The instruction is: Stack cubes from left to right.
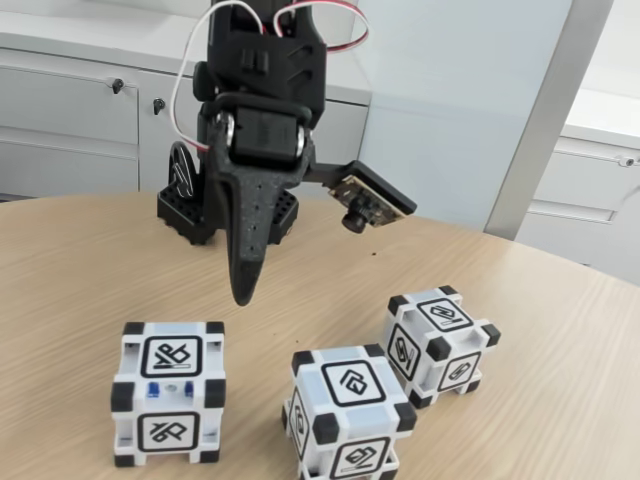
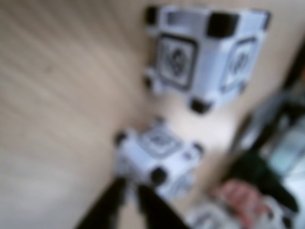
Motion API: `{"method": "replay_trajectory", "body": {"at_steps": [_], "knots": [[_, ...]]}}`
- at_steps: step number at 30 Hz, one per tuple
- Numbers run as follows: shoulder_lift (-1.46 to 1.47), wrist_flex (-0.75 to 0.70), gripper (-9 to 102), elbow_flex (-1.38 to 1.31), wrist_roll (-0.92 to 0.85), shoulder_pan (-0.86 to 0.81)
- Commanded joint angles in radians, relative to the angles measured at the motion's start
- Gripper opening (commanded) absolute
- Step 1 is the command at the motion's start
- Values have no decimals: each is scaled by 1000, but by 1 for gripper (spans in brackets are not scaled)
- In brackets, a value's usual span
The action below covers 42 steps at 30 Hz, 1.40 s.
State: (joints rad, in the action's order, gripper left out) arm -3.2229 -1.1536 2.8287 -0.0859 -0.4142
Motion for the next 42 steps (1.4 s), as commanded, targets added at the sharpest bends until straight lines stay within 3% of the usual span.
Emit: {"method": "replay_trajectory", "body": {"at_steps": [1,5,14,19,28,33,37,42], "knots": [[-40,-3,0,-115,35,6],[74,-5,0,-216,49,6],[635,-5,2,-588,83,14],[848,-52,10,-785,106,98],[879,-308,23,-962,353,422],[893,-298,28,-956,517,606],[893,-298,28,-962,693,673],[896,-296,34,-948,784,733]]}}
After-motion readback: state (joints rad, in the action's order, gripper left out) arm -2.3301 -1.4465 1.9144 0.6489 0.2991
